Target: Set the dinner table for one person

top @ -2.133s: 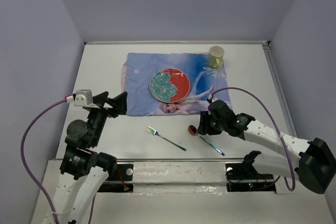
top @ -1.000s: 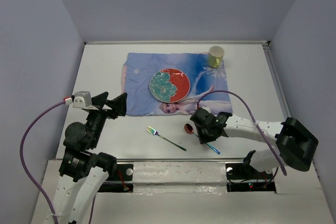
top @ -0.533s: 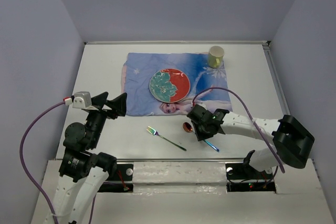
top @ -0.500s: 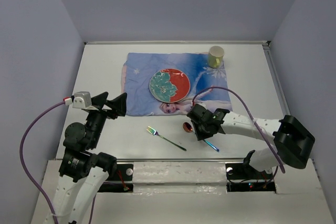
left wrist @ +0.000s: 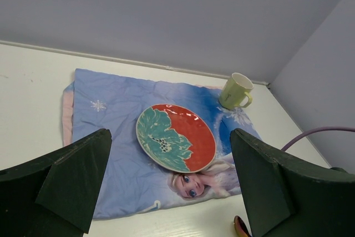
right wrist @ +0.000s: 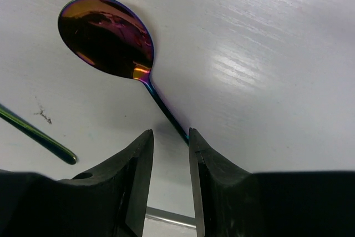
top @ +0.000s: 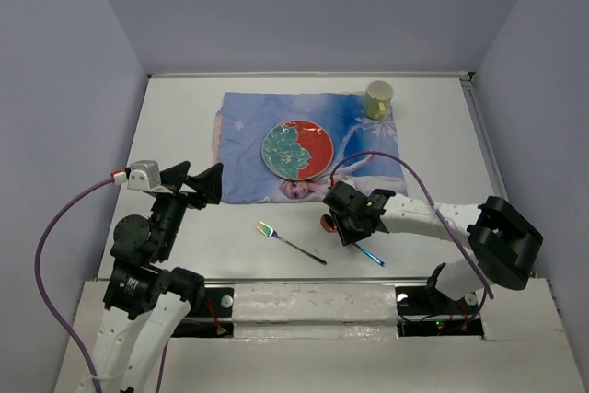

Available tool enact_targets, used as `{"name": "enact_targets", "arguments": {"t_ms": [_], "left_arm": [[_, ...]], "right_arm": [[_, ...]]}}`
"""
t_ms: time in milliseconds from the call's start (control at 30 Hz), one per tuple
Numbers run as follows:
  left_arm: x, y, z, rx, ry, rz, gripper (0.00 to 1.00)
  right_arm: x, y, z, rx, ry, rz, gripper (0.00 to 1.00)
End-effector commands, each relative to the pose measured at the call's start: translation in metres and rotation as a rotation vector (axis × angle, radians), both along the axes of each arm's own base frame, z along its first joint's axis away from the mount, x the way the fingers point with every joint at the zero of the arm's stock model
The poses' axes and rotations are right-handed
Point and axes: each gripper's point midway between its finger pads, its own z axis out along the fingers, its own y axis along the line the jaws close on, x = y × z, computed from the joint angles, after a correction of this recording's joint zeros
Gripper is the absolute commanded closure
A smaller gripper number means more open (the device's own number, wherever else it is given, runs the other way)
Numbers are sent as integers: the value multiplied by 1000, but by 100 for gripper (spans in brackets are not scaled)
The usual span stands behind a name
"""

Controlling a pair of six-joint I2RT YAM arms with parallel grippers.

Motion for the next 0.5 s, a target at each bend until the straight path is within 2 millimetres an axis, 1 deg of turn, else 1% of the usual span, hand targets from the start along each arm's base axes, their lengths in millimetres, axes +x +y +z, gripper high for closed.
{"name": "enact_targets", "arguments": {"t_ms": [0, 100, 267, 333, 367, 433, 467], "left_arm": [[2, -3, 9, -3, -37, -16, 1], [2, -4, 9, -1, -36, -18, 1], [1, -3, 10, -3, -41, -15, 1], [1, -3, 11, -2, -43, -15, 1], [2, -3, 10, -1, -40, -15, 1], [2, -3, 10, -1, -40, -15, 1], [1, -3, 11, -2, -43, -17, 1]], "right_arm": [[10, 7, -7, 3, -47, 22, 62], [8, 10, -13, 3, -23, 32, 64], [4, 10, -13, 15, -11, 20, 69], [2, 12, -14, 29, 1, 11, 76], [-1, 12, -15, 36, 12, 1, 82], [-1, 11, -14, 48, 8, -9, 89], [-1, 10, -13, 49, 2, -17, 94]]}}
